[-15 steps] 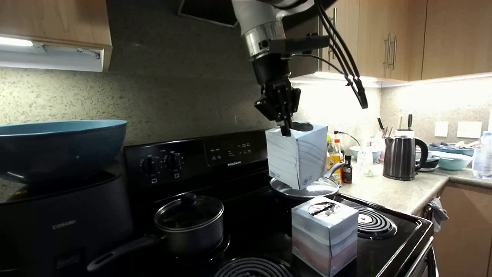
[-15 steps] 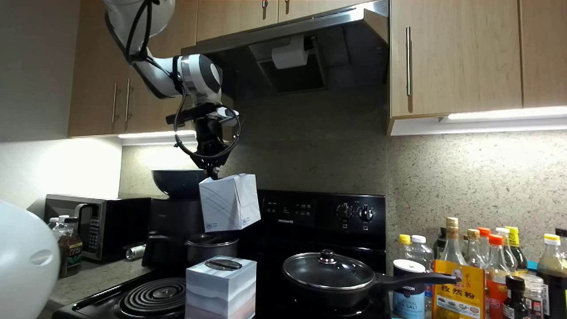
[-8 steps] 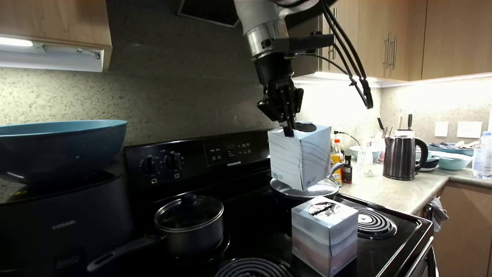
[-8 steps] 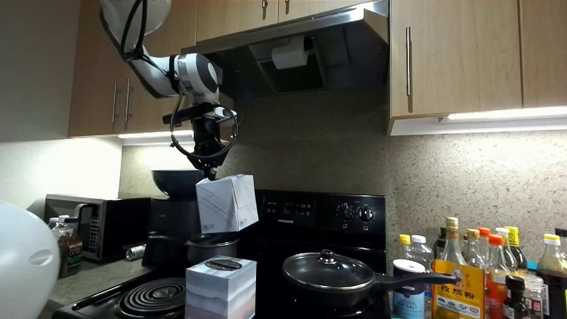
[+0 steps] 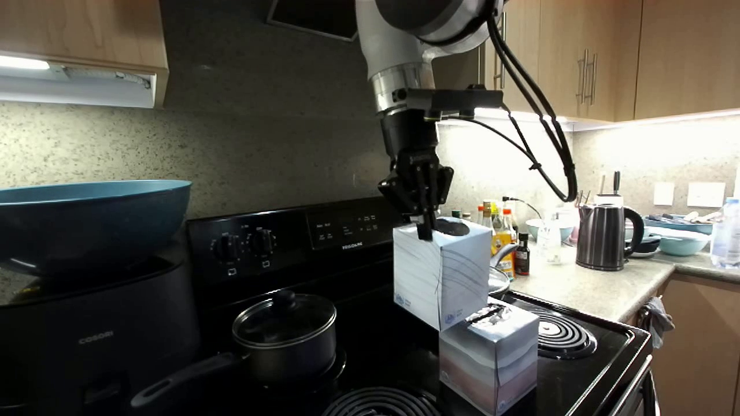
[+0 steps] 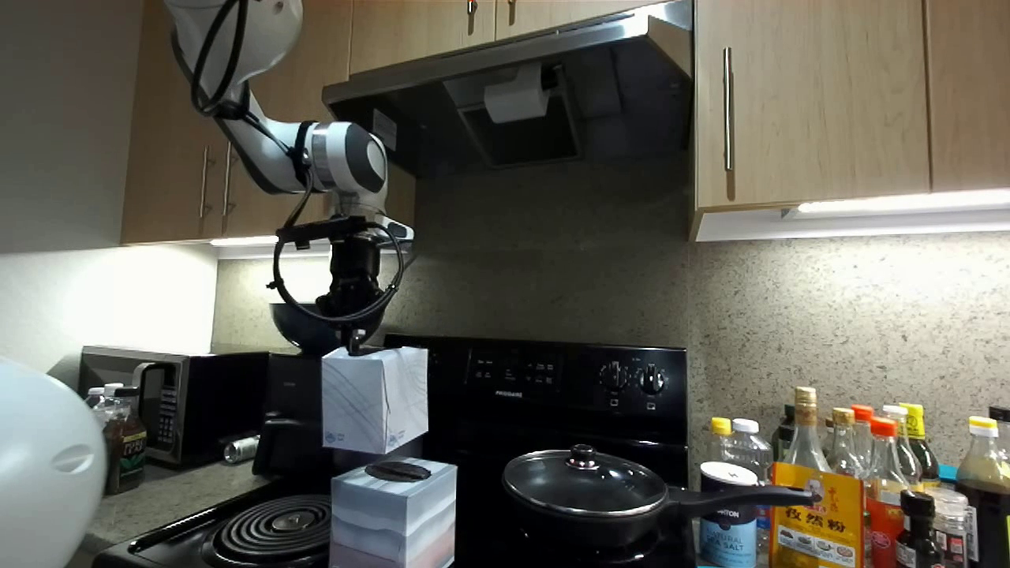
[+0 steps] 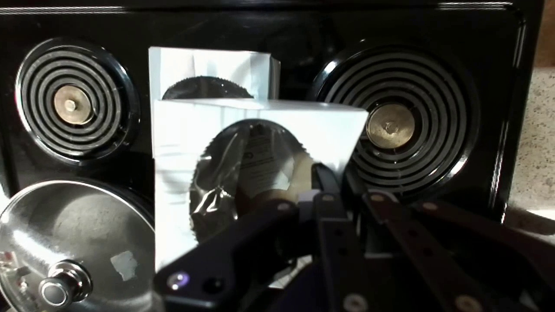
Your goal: Pick up one box from the stove and put it on top the other box on the stove.
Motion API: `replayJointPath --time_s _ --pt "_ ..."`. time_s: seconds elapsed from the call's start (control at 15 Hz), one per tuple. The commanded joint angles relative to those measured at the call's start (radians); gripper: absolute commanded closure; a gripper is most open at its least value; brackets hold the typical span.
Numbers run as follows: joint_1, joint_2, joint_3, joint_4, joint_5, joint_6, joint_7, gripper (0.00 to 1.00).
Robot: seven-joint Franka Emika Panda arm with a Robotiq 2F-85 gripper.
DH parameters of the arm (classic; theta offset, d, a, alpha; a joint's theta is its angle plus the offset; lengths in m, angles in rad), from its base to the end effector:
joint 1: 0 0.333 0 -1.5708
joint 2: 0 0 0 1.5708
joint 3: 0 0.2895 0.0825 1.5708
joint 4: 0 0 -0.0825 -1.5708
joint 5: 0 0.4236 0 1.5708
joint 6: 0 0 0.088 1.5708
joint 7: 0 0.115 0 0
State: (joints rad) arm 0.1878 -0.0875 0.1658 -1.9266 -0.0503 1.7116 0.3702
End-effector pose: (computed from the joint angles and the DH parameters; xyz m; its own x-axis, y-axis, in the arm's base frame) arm 0.5266 0.1907 0.4701 0.9952 -0.0130 -0.0971 -0.0027 -0.9945 0.1051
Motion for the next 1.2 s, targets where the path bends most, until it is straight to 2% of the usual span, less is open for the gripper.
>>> replayJointPath --time_s 0.0,0.27,0.47,0.8,1.13 --pt "-0.011 -0.104 0.013 -0.105 0.015 0.032 0.078 0.92" --pt "-0.023 -0.177 0.031 -0.152 -0.006 0.000 0.206 0.92" --pt "-0.038 -0.219 0.021 -0.190 0.010 -0.002 0.217 0.92" --pt "-0.098 -0.250 -0.035 -0.272 0.008 0.040 0.104 0.92" --pt "-0.137 -0.190 -0.091 -0.280 0.001 0.109 -0.055 0.92"
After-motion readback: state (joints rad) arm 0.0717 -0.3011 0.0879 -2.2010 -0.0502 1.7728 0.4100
